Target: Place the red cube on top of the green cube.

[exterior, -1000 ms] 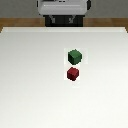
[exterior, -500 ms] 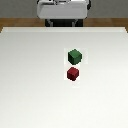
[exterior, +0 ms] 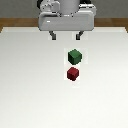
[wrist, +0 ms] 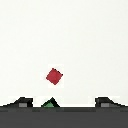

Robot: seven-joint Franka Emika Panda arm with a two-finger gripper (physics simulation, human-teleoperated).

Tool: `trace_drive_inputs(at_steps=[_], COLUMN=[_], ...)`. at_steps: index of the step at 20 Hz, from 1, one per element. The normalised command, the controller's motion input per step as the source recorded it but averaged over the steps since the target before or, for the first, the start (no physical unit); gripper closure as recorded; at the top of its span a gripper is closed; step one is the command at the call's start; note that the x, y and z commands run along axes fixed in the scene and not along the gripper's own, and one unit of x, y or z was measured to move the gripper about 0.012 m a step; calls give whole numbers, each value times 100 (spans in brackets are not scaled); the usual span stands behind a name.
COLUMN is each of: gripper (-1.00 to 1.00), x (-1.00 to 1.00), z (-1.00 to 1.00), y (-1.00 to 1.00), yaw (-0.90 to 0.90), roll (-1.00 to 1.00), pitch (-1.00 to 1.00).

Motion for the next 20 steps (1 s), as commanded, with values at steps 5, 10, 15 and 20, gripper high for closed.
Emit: trace_drive_inputs(at_steps=[5,10,15,20], gripper=[-100,-100,-100,-100], x=[0,0,0,20], z=[0,0,0,0], y=[100,-20,-60,0], yaw=[0,-3,0,-3], roll=[0,0,0,0], pitch=[0,0,0,0])
